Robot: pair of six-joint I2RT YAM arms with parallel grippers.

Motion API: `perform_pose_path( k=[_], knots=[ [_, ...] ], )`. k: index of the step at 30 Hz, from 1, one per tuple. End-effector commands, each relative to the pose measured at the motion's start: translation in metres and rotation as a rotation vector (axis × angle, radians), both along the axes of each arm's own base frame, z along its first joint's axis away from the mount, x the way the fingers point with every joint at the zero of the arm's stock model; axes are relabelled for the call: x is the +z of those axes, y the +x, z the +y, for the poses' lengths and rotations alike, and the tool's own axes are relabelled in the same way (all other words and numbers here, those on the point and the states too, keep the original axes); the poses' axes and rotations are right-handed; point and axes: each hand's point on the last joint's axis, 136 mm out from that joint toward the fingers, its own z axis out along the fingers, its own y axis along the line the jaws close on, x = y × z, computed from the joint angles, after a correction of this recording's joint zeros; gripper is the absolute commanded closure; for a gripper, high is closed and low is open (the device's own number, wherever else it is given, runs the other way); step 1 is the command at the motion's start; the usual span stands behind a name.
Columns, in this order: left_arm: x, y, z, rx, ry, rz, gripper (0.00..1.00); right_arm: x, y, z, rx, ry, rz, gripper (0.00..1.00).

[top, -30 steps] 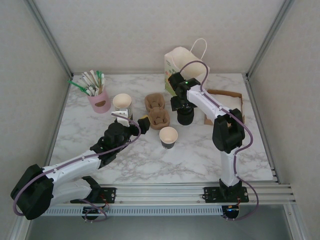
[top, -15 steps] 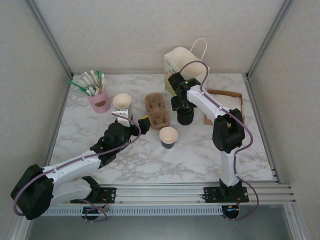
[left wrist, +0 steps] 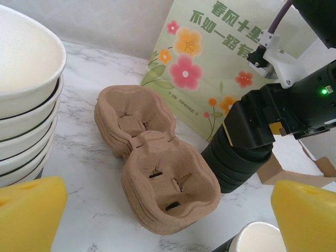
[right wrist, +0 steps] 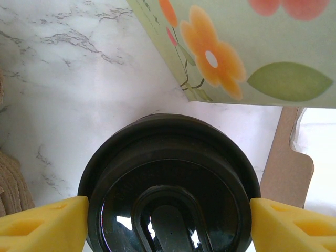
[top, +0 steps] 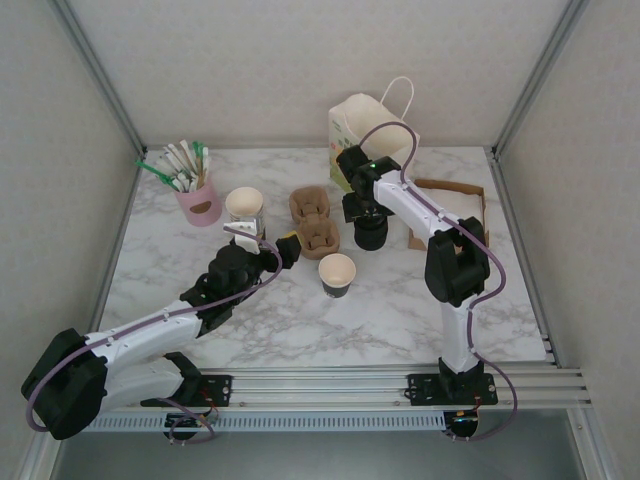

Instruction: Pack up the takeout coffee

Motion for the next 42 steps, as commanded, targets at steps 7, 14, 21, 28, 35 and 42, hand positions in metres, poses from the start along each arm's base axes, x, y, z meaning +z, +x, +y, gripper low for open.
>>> perform_pose_path(
  k=[7, 14, 21, 28, 35, 42],
  knots=[
    [0.010, 0.002, -0.002, -0.009, -0.006, -0.029, 0.00, -0.010, -0.005, -0.007, -0.013, -0.024, 0.028, 0.27],
    [0.010, 0.002, -0.002, -0.009, -0.007, -0.028, 0.00, 0.001, -0.008, -0.008, -0.016, -0.005, 0.006, 0.27],
    [0.009, 0.002, -0.002, -0.008, -0.007, -0.028, 0.00, 0.003, -0.009, -0.007, -0.019, 0.014, 0.003, 0.27],
    [0.008, 0.002, -0.003, -0.015, -0.008, -0.025, 0.00, 0.005, -0.010, -0.007, -0.027, 0.046, 0.002, 0.27],
    [0.006, 0.002, -0.005, -0.021, -0.008, -0.020, 0.00, 0.004, -0.011, -0.010, -0.038, 0.077, 0.007, 0.27],
    [0.003, 0.004, -0.010, -0.040, -0.006, -0.008, 0.00, 0.002, -0.011, -0.010, -0.050, 0.139, 0.020, 0.27]
  ],
)
